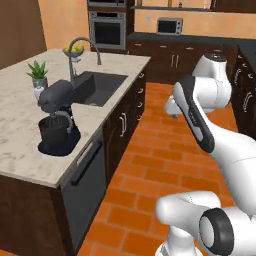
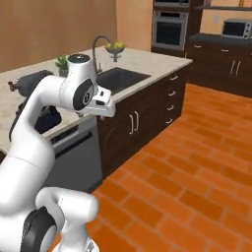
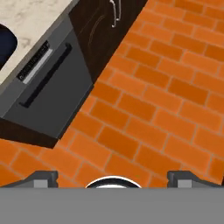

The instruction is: Navigate to the stand mixer.

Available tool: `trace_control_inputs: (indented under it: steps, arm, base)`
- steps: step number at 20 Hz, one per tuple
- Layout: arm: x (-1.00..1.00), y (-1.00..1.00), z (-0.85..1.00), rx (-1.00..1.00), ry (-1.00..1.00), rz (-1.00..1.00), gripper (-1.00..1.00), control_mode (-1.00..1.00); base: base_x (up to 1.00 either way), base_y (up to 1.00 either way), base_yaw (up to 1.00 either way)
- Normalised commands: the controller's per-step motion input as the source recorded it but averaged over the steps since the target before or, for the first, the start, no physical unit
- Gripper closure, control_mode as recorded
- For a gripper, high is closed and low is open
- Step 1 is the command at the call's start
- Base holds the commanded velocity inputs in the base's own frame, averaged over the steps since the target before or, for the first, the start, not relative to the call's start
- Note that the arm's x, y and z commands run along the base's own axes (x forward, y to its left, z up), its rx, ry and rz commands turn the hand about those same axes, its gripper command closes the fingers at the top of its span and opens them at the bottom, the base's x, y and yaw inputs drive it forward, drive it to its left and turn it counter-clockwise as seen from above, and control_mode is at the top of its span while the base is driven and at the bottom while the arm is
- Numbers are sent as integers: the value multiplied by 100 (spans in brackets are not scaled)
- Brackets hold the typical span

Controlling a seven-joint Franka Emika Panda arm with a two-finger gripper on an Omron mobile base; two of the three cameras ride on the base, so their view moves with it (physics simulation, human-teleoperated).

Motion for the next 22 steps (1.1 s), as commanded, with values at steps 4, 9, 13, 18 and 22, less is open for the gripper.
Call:
trace_control_inputs:
  steps: [4,9,13,18,22]
  arm:
    - [0,0,0,0,0,0,-100,100]
    - [0,0,0,0,0,0,-100,100]
    - [0,0,0,0,0,0,-100,100]
    - [0,0,0,0,0,0,-100,100]
    - [0,0,0,0,0,0,-100,100]
  base:
    - [97,-14,62]
    - [82,-1,68]
    - [79,-12,68]
    - [54,-49,59]
    - [48,-34,53]
